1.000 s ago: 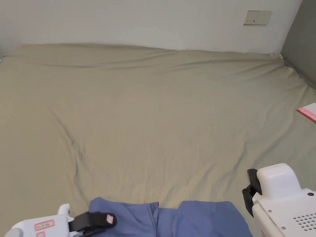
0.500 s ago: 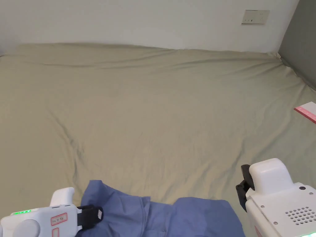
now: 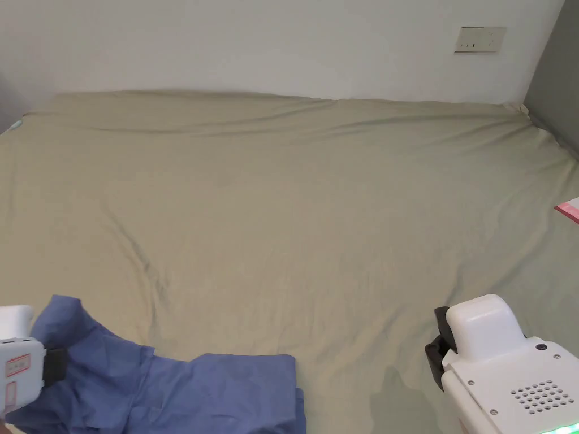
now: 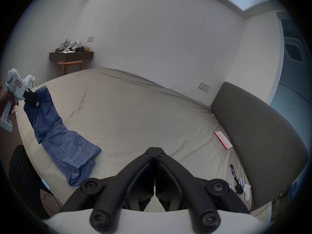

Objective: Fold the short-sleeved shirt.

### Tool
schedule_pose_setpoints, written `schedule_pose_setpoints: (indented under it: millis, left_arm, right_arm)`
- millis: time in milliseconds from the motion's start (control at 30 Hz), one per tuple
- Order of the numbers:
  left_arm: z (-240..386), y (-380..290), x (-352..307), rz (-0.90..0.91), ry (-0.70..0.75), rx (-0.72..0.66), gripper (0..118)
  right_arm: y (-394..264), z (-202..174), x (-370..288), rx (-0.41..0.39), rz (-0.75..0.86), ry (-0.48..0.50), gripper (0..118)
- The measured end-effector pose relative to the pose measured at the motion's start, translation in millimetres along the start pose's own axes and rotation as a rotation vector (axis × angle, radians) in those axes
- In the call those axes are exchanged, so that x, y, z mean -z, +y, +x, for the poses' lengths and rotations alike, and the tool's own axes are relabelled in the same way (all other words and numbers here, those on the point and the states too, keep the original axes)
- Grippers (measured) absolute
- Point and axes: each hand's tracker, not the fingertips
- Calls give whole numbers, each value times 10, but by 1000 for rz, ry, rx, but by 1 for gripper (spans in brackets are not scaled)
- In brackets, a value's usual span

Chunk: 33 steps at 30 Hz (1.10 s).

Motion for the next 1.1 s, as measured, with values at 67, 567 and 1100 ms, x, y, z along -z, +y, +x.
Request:
schedule_pose_setpoints:
  millis: [67, 567, 1100]
  left_arm:
    - [92, 81, 33, -15, -56, 31, 14]
    - [1493, -41, 1010, -237, -205, 147, 15]
    - [609, -451, 1012, -20, -561, -105, 5]
  right_arm:
    - [-3, -8, 9, 4, -1, 7, 2]
    - [-159, 133, -32, 39, -31, -10, 2]
    - [-173, 121, 17, 38, -43, -5, 2]
